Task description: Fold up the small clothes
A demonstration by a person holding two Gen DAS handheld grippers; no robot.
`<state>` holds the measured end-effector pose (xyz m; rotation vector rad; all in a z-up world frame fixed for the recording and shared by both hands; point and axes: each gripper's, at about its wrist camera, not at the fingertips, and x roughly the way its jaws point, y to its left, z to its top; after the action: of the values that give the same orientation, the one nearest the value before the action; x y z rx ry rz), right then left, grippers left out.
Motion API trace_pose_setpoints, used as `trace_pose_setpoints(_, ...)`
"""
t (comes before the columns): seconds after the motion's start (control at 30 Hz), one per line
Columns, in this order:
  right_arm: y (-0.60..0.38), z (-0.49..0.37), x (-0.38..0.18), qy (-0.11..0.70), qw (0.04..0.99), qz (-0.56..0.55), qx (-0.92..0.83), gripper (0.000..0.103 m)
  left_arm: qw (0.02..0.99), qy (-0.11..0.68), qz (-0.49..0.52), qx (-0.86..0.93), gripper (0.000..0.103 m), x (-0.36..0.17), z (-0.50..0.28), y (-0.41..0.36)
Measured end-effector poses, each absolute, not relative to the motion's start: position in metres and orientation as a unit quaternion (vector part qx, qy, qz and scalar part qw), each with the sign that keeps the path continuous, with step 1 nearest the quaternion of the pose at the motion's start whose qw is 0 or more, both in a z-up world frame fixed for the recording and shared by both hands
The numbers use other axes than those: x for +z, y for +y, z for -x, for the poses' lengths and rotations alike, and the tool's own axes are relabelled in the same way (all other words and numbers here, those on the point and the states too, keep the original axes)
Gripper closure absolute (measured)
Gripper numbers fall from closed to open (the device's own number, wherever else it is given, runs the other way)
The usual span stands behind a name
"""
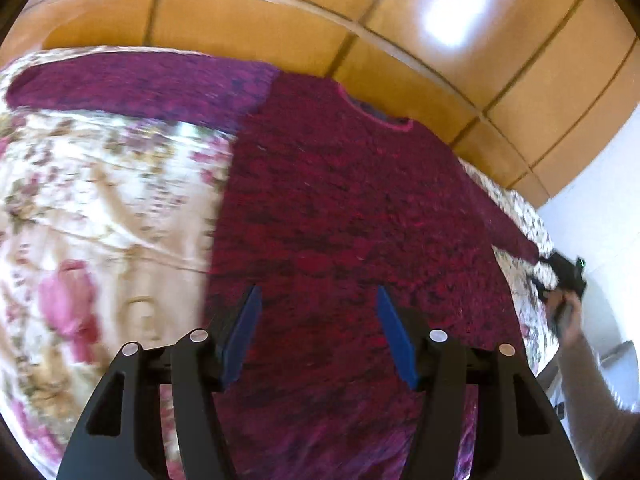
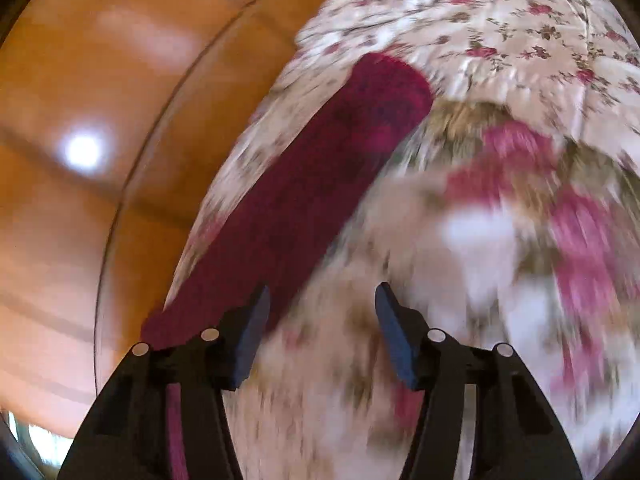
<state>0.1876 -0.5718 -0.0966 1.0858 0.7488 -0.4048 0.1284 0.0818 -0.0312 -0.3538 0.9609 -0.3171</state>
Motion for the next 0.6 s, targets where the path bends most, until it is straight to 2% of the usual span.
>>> trace_pose_setpoints(0.07, -0.586, -0.2, -0.103, 0.337, 0.771, -0.501, -0.203, 0.05, 0.858, 0.466, 0.151, -0.158, 0.044, -0.036, -0.132, 0.069)
trace_pose_setpoints(0.13, -0.601, -0.217, -0.109, 0.343, 0.772, -0.485, -0.226, 0.056, 0.855, 0.473, 0.137, -0.161, 0.044, -0.04, -0.136, 0.059)
trace_pose_setpoints(0.2, -0.606, -0.232, -0.108, 0.354, 0.775, -0.466, -0.237, 0.083, 0.852, 0.48, 0.128, -0.165, 0.044, -0.044, -0.14, 0.054)
trace_pose_setpoints(0.27, -0.607, -0.243, -0.095, 0.37, 0.792, -0.418, -0.247, 0.089, 0.852, 0.482, 0.12, -0.167, 0.044, -0.044, -0.142, 0.051)
trace_pose_setpoints(0.4, -0.569, -0.242, -0.038, 0.336, 0.846, -0.345, -0.23, 0.092, 0.852, 0.478, 0.12, -0.177, 0.044, -0.044, -0.151, 0.052)
trace_pose_setpoints(0.6, -0.463, -0.279, 0.052, 0.292, 0.919, -0.253, -0.073, 0.093, 0.846, 0.471, 0.156, -0.197, 0.044, -0.038, -0.168, 0.058)
